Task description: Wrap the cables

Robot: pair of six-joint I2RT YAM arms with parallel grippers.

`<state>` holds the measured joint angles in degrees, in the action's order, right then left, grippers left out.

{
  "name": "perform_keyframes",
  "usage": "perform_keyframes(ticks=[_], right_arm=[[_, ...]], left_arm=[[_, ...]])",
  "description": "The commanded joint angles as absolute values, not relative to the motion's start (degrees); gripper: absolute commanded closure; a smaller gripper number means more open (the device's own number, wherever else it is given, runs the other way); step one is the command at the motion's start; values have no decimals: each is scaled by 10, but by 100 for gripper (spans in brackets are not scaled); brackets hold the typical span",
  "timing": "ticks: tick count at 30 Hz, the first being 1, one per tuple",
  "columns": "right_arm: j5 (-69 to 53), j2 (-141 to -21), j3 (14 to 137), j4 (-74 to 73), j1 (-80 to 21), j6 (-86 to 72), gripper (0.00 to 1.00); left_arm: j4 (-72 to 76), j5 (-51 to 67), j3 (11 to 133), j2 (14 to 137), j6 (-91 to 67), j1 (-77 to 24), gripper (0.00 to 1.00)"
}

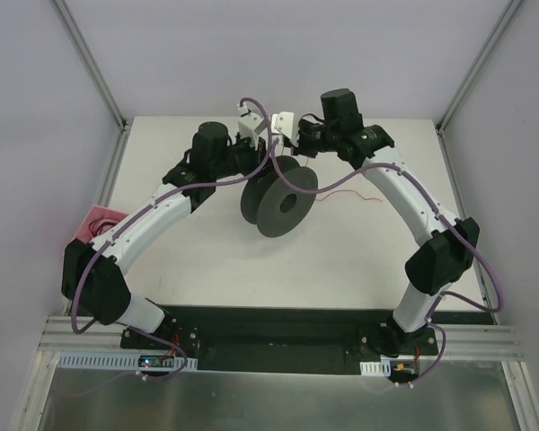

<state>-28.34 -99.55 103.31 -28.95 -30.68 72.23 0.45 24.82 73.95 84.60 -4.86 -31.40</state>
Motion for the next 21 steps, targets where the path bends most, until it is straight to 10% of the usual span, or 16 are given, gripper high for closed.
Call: perform_keyframes(ticks=[1,21], right_arm=[[-238,-1006,1076,-207,-269,707,100],[-373,-1012,979,-212,-131,497,93]], left_arm=[[50,358,691,771,-20,-328,100],[214,486,773,763,-271,-200,100]])
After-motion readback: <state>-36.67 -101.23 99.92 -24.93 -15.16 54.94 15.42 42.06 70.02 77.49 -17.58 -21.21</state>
